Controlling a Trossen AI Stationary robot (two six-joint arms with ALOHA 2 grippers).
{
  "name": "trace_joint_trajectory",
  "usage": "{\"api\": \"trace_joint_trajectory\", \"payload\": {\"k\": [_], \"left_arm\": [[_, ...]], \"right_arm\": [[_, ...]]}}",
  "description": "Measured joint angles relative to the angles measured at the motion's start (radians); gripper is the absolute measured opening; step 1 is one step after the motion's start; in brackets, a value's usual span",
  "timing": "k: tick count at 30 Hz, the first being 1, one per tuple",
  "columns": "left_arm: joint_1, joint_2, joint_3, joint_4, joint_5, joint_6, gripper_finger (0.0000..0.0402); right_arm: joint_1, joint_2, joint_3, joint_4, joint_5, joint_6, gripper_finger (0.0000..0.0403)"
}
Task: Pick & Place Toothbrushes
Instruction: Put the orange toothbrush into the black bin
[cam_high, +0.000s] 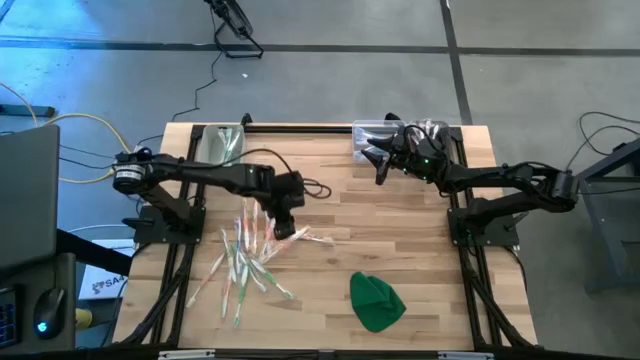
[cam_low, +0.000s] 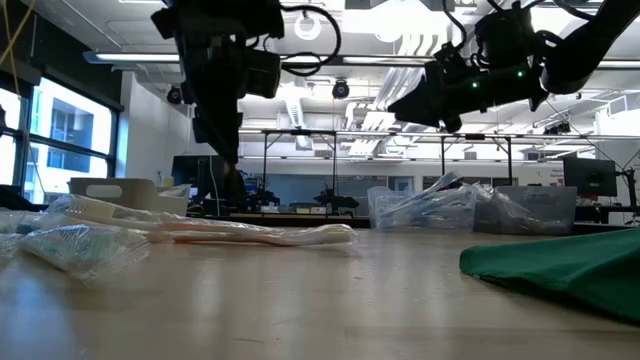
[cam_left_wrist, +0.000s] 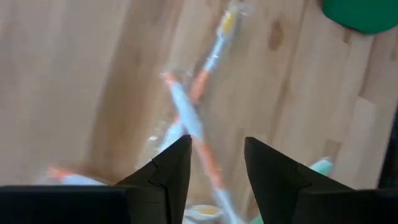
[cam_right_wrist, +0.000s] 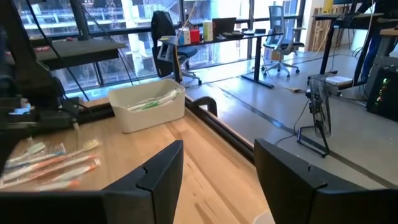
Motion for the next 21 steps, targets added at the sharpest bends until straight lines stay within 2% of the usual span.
{"api": "trace_joint_trajectory", "payload": {"k": [9,14,21], "left_arm": [[-0.112,0.000,0.000,0.000,0.000,-0.194,0.0148],[-0.156,0.000,0.000,-0.003,-0.006,-0.351,0.0148],[-0.215,0.000,0.000,-0.057,-0.154,-0.453,0.0148]], "right_arm": [[0.000,0.000,0.000,-0.109,-0.004,0.000,0.0190],[0.000,0.000,0.000,-0.167,-0.004,0.050,0.0190],[0.000,0.000,0.000,-0.195,-0.004,0.107,0.0190]]}}
